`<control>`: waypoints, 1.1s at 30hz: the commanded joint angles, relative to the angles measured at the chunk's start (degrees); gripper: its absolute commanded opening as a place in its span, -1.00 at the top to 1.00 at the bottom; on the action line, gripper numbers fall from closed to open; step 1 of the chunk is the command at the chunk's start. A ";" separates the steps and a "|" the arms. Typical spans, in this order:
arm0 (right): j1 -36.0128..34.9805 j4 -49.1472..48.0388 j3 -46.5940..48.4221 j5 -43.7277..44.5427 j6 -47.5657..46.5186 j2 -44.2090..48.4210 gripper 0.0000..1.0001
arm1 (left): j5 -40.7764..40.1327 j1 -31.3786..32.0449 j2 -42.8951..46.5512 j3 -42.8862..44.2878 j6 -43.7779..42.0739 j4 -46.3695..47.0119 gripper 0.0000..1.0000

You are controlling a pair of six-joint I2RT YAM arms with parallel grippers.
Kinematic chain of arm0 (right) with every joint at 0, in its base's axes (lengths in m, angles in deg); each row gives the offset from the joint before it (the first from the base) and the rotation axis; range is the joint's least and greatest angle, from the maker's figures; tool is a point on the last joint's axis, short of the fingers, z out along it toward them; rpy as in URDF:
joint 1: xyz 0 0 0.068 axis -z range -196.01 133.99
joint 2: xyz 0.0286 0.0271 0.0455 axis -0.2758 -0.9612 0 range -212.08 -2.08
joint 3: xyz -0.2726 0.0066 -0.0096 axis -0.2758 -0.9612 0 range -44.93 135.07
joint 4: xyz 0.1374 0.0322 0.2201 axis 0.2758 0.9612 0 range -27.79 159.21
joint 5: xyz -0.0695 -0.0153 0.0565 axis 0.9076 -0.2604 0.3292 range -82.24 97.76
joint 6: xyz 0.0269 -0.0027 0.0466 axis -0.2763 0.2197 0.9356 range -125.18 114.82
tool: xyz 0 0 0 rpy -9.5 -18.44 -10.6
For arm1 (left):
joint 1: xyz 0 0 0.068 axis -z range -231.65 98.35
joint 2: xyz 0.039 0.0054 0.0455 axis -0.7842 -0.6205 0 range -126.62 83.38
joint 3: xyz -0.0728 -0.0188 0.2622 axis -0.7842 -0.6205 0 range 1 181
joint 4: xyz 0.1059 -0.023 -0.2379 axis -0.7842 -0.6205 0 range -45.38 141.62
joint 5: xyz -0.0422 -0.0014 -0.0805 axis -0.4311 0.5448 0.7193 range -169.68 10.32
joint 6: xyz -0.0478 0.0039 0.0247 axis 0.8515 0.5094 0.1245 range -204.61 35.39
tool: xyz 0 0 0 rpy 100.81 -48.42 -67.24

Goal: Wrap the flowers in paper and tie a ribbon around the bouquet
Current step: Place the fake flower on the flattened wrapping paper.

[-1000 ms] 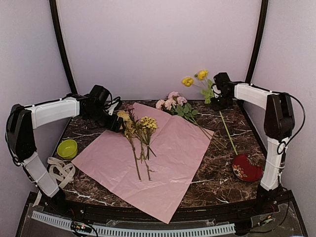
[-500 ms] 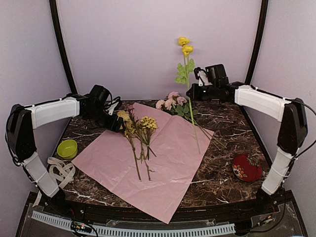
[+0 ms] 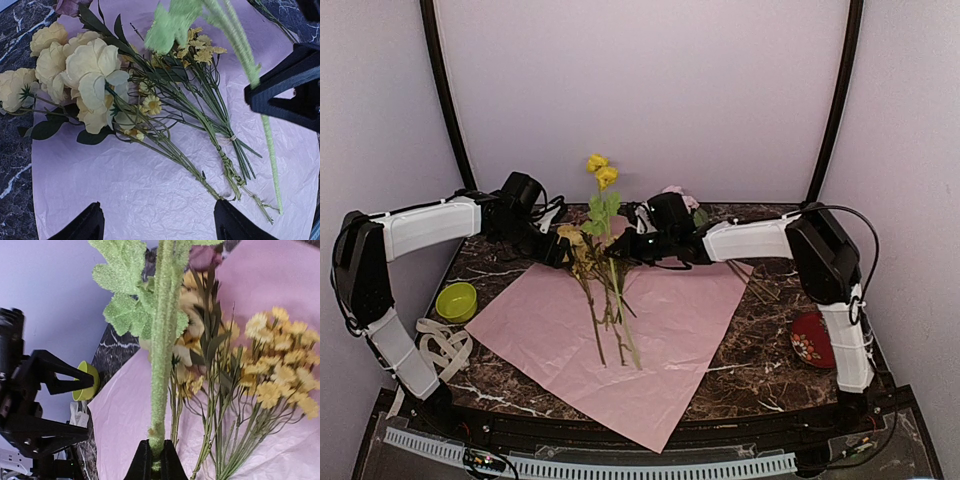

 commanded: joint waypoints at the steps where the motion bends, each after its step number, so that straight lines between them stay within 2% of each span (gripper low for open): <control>1: -1.44 -3.07 4.73 -5.12 6.52 -3.76 1.00 | 0.61 -0.27 1.35 1.33 -0.56 -1.28 -0.56; 6: -1.56 1.66 7.91 -2.45 3.59 -7.50 0.96 | 0.90 -0.34 1.57 1.43 -0.44 -1.41 -0.56; 11: -1.43 6.67 10.48 -1.04 0.13 -8.97 0.47 | 0.83 -0.29 1.89 1.36 -0.52 -1.39 -0.55; 16: -0.56 14.65 12.06 4.81 -8.59 -5.08 0.18 | 0.80 -0.32 1.89 1.38 -0.61 -1.43 -0.56; 20: 2.86 19.14 8.85 9.78 -15.75 1.87 0.12 | 0.85 -0.33 1.88 1.38 -0.61 -1.38 -0.55; 26: 11.18 31.05 5.08 18.06 -26.52 8.90 0.05 | 0.81 -0.31 1.86 1.43 -0.61 -1.39 -0.56; 33: 19.36 45.91 8.67 26.80 -37.36 4.49 0.21 | 0.66 -0.32 1.84 1.33 -0.61 -1.43 -0.55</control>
